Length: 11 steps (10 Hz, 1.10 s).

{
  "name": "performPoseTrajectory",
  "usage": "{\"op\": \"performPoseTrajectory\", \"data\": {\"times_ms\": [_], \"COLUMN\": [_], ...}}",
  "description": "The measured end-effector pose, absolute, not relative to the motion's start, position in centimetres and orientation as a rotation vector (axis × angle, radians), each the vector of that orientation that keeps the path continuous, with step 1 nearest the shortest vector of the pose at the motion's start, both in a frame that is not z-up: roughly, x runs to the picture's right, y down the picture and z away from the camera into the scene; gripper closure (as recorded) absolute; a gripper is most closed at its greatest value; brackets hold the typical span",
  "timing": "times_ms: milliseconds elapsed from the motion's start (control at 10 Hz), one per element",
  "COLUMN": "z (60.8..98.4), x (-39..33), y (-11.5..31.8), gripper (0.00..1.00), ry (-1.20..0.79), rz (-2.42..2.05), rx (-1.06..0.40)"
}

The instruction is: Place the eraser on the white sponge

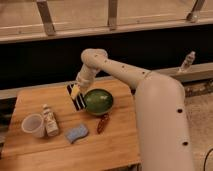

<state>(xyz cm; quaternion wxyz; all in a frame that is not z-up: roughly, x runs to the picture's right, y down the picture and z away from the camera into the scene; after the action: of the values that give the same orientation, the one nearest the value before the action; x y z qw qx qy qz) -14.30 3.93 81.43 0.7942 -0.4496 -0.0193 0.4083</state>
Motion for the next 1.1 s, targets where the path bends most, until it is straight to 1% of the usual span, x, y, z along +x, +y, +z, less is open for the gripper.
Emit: {"op": "performPoseTrajectory", "data": {"times_ms": [400,600,900,1100], "z": [79.6,78.8,76.6,76.2], "x": [-12.5,-12.8,-12.8,-12.6], "y": [7.7,9.3,12.6,13.2], "gripper": [1.0,1.0,1.0,1.0], "ry": [0.038,0.061,0.092,0.101], "rz": [0.787,0.752,0.735,0.738], "rx": [-0.99,-1.0,-1.02,-1.019]}}
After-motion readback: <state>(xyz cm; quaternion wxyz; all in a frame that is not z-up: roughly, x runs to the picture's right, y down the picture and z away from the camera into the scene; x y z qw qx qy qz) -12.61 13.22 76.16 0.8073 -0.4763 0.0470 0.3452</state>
